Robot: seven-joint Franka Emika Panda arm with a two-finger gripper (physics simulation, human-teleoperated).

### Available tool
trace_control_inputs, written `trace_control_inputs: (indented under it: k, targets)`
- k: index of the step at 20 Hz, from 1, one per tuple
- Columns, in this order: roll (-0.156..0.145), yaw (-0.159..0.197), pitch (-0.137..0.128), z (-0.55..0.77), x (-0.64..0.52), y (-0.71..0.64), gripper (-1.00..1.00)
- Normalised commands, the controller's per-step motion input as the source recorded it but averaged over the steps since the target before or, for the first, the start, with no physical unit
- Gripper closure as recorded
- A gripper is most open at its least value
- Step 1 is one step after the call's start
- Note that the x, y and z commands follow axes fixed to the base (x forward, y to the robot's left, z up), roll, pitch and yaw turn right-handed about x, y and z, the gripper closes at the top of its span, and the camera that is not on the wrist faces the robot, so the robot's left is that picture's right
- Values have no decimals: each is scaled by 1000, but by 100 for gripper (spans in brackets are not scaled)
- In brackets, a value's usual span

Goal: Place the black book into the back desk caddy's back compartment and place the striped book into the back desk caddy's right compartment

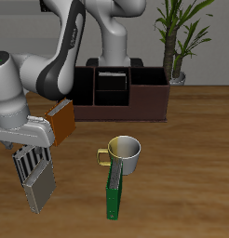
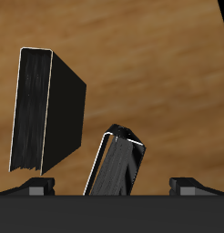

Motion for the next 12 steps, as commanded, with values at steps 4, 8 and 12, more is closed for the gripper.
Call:
trace_control_inputs:
  k: [4,8,12]
  targets:
    - [-2,-17,5,-8,48,-61,-100]
    - [-15,-21,15,-87,18,-78,-100]
    - [19,-33,15,-104,-75,39,-100]
